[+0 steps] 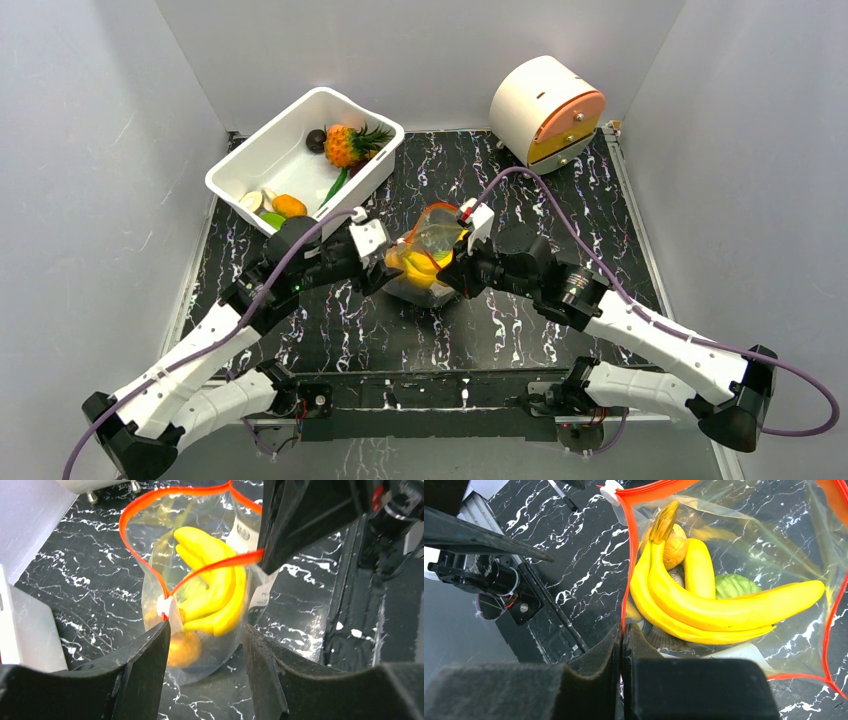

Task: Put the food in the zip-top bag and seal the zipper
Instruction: Zip the zipper food storage bag at the center of the board.

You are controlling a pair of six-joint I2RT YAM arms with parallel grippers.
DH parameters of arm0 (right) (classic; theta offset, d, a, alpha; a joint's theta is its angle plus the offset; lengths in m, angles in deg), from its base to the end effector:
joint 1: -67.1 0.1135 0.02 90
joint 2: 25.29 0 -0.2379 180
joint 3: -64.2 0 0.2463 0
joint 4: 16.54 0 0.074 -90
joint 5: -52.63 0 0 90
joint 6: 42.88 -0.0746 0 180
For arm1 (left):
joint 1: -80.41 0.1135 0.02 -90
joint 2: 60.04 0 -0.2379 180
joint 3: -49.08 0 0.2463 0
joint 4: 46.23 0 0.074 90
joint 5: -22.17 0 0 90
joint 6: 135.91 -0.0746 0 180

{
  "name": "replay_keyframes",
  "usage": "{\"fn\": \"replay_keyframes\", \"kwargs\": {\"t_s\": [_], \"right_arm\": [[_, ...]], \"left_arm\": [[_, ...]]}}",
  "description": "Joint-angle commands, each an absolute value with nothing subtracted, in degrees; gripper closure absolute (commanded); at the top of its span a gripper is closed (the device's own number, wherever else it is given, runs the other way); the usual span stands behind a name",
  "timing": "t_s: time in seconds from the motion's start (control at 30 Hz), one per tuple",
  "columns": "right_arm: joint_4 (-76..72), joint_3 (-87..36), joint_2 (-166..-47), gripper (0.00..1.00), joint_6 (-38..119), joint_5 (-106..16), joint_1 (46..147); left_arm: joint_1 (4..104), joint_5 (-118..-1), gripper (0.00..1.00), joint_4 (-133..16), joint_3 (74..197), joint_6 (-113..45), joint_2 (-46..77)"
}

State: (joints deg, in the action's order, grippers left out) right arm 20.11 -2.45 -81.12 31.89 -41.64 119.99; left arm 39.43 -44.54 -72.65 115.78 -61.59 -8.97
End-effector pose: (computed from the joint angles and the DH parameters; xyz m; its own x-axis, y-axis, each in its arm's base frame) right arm 0.1536 0.2122 0.2919 -0.4732 -0.1912 -0.8600 -0.7373 0.6202 0.2678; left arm 0.1677 -0.1847 0.3382 0.1060 0.2368 -0.9658 0.9004 0.3892 0.1942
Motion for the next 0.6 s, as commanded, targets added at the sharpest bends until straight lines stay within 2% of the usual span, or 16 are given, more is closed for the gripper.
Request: {"fn": "replay_keyframes", "kwargs": {"t_s": [0.0,0.13,0.3,0.37,0.43,0.47,0.5,0.53,0.57], "right_arm": [[14.3,-1.6,-79.4,1.00,30.4,-42.9,120.2],[14.4,-1.5,-79.1,1.00,30.3,-43.2,120.2],[14.9,-1.7,-78.2,1.00,30.5,-42.9,120.2],[14.6,-1.2,-77.7,1.00,30.4,-42.8,120.2],[14.2,-0.6,-77.3,1.00,30.1,-42.9,120.2],[14.2,-0.4,-77.2,1.00,30.0,-43.0,120.2],[14.2,-0.3,-77.1,1.00,29.9,-43.3,120.2],[14.2,-0.2,-77.0,1.00,29.9,-43.4,120.2],[14.3,0.0,-76.9,1.00,29.9,-43.5,120.2]], "left_arm": [[39.6,-48.4,0.46,-71.4,110.7,-69.0,-12.6],[39.5,-49.4,0.46,-69.3,108.8,-73.6,-10.0],[39.7,-47.6,0.45,-59.4,106.4,-74.2,-6.9],[40.2,-47.1,0.48,-57.0,105.3,-74.2,-6.2],[40.9,-45.0,0.58,-55.9,104.8,-73.6,-6.0],[41.2,-44.1,0.67,-55.2,104.6,-73.1,-6.1],[41.3,-43.8,0.86,-54.4,104.3,-72.5,-6.4],[41.3,-43.8,0.94,-53.4,104.0,-71.9,-6.8],[41.4,-43.8,0.96,-52.5,103.5,-71.6,-7.3]]}}
